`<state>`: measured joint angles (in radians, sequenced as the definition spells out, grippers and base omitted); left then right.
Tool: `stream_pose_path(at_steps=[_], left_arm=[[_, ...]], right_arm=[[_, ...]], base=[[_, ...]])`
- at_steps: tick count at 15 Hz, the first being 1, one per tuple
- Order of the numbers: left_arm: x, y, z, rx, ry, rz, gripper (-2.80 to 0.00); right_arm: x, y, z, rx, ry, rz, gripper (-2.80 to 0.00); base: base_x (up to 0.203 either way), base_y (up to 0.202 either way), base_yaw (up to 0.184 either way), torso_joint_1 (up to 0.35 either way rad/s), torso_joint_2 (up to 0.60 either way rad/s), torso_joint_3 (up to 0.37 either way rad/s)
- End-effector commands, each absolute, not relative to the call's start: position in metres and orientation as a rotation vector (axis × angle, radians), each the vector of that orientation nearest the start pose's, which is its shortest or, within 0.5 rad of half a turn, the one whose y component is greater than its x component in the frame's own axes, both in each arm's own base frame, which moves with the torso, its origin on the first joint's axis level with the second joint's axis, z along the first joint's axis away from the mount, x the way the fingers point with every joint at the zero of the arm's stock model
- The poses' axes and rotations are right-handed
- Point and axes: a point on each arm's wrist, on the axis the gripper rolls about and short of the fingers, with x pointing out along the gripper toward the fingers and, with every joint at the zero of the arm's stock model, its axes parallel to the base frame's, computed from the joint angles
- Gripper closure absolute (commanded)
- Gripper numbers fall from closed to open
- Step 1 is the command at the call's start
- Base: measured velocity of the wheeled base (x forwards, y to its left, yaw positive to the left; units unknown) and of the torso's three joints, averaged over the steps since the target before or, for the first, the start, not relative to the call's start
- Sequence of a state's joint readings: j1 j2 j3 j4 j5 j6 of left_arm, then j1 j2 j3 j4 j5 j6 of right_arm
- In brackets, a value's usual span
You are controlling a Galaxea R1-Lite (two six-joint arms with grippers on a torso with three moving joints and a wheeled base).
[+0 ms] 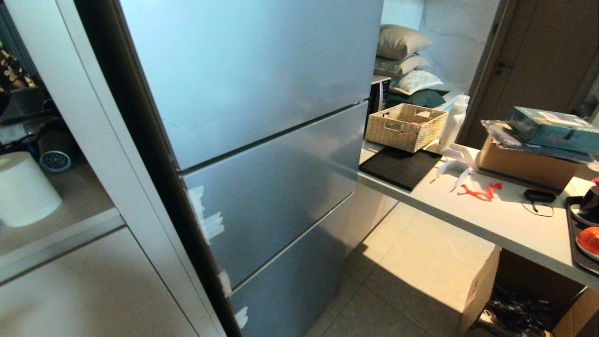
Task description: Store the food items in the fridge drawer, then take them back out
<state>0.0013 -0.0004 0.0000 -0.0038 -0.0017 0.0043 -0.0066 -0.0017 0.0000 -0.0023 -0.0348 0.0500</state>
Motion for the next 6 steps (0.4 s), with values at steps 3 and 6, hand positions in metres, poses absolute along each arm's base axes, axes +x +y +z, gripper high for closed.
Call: stream_pose_path(at_steps=[3, 6], left_arm=[[-0.0228, -0.0001, 0.0755, 0.005, -0.005, 0.0, 0.0], [-0.0228, -0.0001, 0.0755, 0.005, -0.005, 0.0, 0.0]], right_arm=[[-0.0228, -0.0006, 0.0758, 0.047, -0.004, -0.041, 0.0], [-0.0228, -0.0006, 0.0758, 0.048, -0.004, -0.041, 0.0]], base=[[0.0, 0.0, 0.0, 0.0, 0.0, 0.0], [0.0, 0.0, 0.0, 0.0, 0.0, 0.0]])
